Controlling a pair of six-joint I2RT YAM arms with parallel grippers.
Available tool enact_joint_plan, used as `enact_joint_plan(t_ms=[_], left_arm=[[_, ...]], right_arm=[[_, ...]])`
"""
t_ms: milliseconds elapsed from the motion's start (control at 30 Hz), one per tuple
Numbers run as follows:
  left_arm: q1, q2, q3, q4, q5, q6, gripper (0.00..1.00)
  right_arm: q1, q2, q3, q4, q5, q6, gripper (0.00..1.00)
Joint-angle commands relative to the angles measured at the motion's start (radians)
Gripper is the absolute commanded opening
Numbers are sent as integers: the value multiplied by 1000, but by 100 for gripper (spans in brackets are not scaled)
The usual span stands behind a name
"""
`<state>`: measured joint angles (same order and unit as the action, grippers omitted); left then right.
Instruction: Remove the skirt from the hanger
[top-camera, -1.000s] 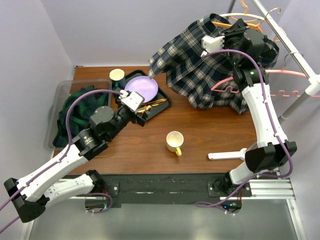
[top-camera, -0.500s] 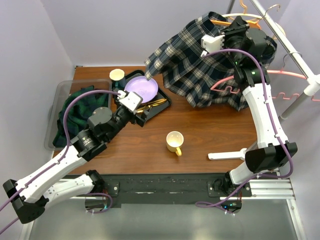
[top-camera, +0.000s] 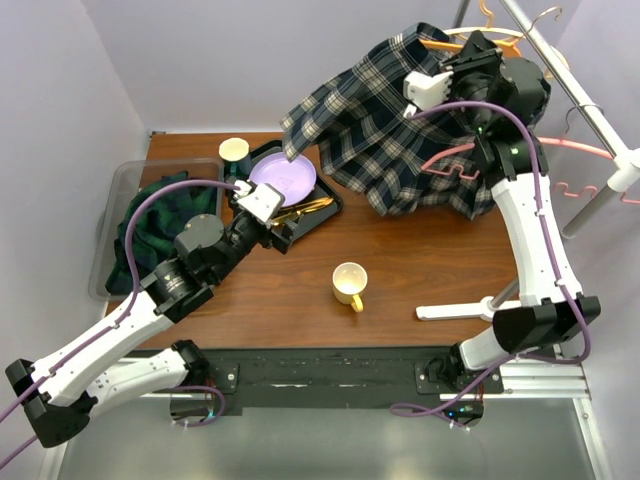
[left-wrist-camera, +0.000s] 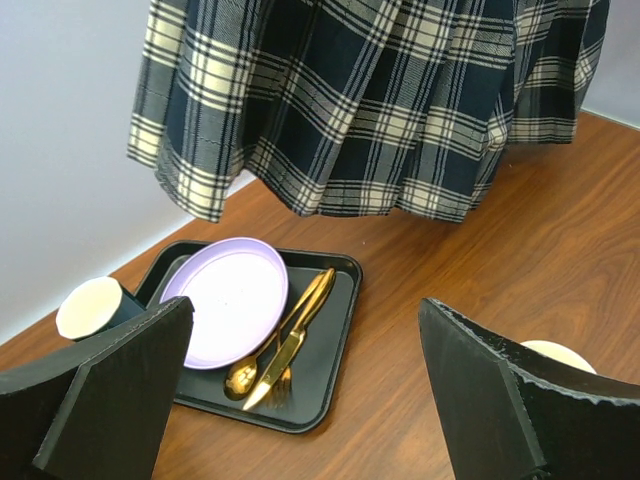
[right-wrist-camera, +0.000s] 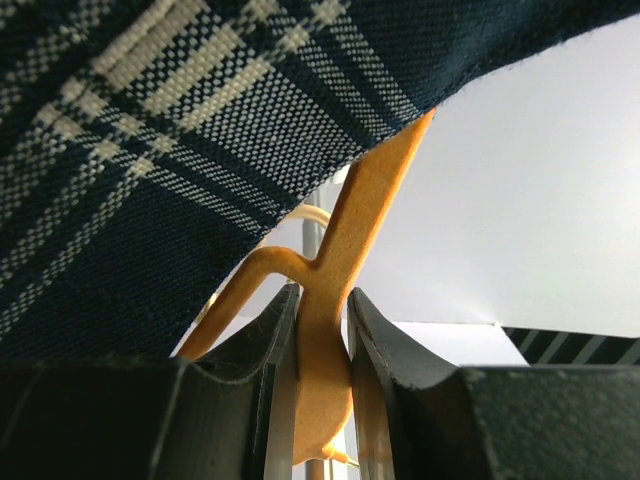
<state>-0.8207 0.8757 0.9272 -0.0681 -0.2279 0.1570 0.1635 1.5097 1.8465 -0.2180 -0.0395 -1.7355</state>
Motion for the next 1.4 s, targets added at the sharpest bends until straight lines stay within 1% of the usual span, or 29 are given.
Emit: enact_joint_plan(t_ms=[0,167,300,367,500,667,700,933,1067,1167,1367], left_arm=[[-3,-4,7,54,13,-24,100],[-5,-3,13,53,7,-22,100],[-5,-3,16,54,-5,-30,100],[-3,-3,18,86,-5,-31,100],[-5,3,19,87,-4,-34,100],[-5,19,35,83,-10,-31,100],[-3,23,44,80,-11,-28,100],[-3,65,186,4,-36,-42,100],[-3,71,257,-31,-79,-37,100],[-5,77,323,-70,-105,-19,100],[-5,109,429,-122,-125,38,100]], right_arm=[[4,-98,-4,124,-51,36,0],[4,-141,-56,135,-117,82,0],[8,-160,-92,128,-111,86,0],[10,-164,-99,124,-109,83,0],[11,-177,-136,135,-141,79,0],[25,-192,-139,86,-186,103,0],[27,-192,-136,53,-198,106,0],[76,-230,-187,32,-238,102,0],[113,-235,-196,63,-212,82,0],[117,-244,-199,100,-208,82,0],[123,-246,-165,89,-192,85,0]])
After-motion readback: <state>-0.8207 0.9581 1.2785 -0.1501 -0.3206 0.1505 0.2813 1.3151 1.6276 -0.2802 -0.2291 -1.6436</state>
